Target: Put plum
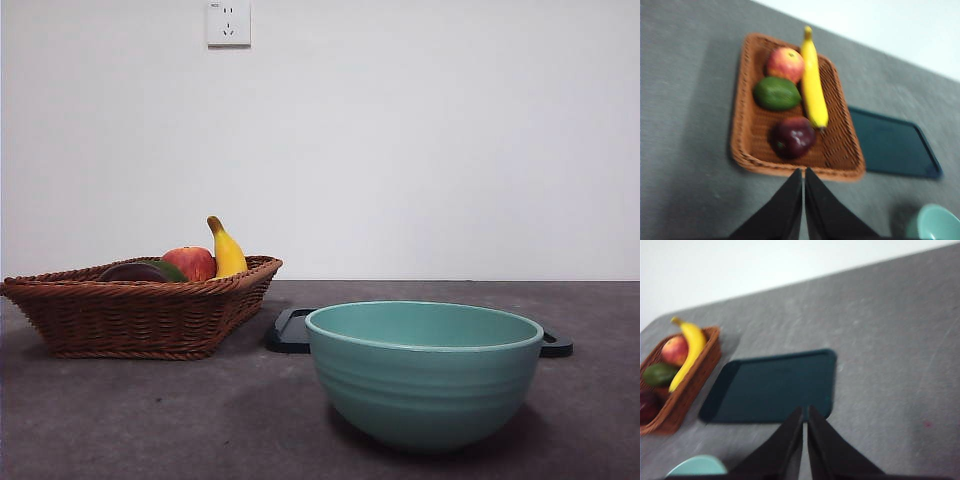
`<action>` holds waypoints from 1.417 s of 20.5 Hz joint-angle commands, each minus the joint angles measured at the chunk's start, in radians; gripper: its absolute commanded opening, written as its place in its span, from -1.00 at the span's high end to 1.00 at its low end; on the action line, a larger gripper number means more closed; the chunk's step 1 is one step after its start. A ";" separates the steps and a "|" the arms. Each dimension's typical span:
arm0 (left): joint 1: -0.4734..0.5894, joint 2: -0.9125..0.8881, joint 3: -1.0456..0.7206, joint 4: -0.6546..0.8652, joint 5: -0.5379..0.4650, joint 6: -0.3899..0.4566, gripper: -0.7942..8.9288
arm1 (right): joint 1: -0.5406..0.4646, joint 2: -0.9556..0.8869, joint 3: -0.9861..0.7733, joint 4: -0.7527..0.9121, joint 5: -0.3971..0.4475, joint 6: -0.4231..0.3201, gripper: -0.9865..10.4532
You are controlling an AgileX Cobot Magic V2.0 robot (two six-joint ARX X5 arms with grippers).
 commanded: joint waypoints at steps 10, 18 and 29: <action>-0.142 0.327 0.327 -0.241 0.098 0.198 0.82 | 0.205 0.399 0.406 -0.275 -0.086 -0.175 0.81; -0.240 0.401 0.457 -0.425 0.100 0.251 0.82 | 0.401 0.544 0.511 -0.436 -0.085 -0.268 0.81; -0.252 0.401 0.457 -0.410 0.100 0.262 0.29 | 0.441 0.546 0.511 -0.446 -0.082 -0.266 0.49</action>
